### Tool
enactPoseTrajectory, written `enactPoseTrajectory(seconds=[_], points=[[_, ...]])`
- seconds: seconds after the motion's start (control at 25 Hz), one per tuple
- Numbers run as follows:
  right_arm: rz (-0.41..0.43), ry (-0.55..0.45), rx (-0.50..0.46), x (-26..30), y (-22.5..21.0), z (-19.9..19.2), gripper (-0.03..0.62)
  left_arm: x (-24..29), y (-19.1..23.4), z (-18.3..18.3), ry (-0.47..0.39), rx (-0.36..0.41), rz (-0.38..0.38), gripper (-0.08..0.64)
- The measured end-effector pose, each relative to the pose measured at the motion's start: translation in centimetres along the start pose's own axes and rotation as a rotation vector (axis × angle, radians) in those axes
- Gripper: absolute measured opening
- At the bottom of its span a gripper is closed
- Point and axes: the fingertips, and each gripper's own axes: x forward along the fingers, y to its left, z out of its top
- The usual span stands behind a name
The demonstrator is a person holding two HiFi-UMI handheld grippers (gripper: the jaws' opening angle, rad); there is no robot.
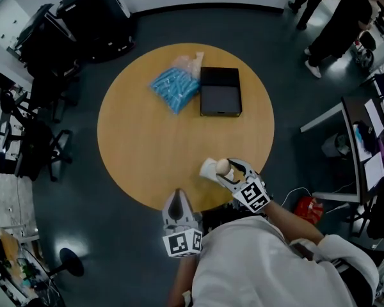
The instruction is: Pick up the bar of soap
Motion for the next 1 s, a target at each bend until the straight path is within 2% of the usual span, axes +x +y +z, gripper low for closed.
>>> enactPoseTrajectory(seconds=[0.08, 0.16, 0.28, 0.44, 1.0], points=[[-0.021, -0.139, 0.094, -3.5, -0.3, 3.8, 0.261, 0.2, -0.3, 0.4, -0.006, -0.003, -0.004, 0.005], [-0.038, -0.266, 0.142, -6.9, -0.3, 6.9, 0.261, 0.2, -0.7, 0.8, -0.018, 0.007, -0.017, 0.005], [-0.056, -0.387, 0.194, -10.4, 0.3, 9.1, 0.261, 0.0, -1.4, 1.1, -0.032, 0.024, -0.035, 0.005], [-0.056, -0.401, 0.22, -10.8, 1.0, 8.4, 0.261, -0.1, -1.9, 1.1, -0.031, 0.021, -0.047, 0.005], [-0.058, -0.403, 0.209, -10.3, 1.1, 8.1, 0.261, -0.5, -3.0, 1.0, -0.04, 0.045, -0.074, 0.005]])
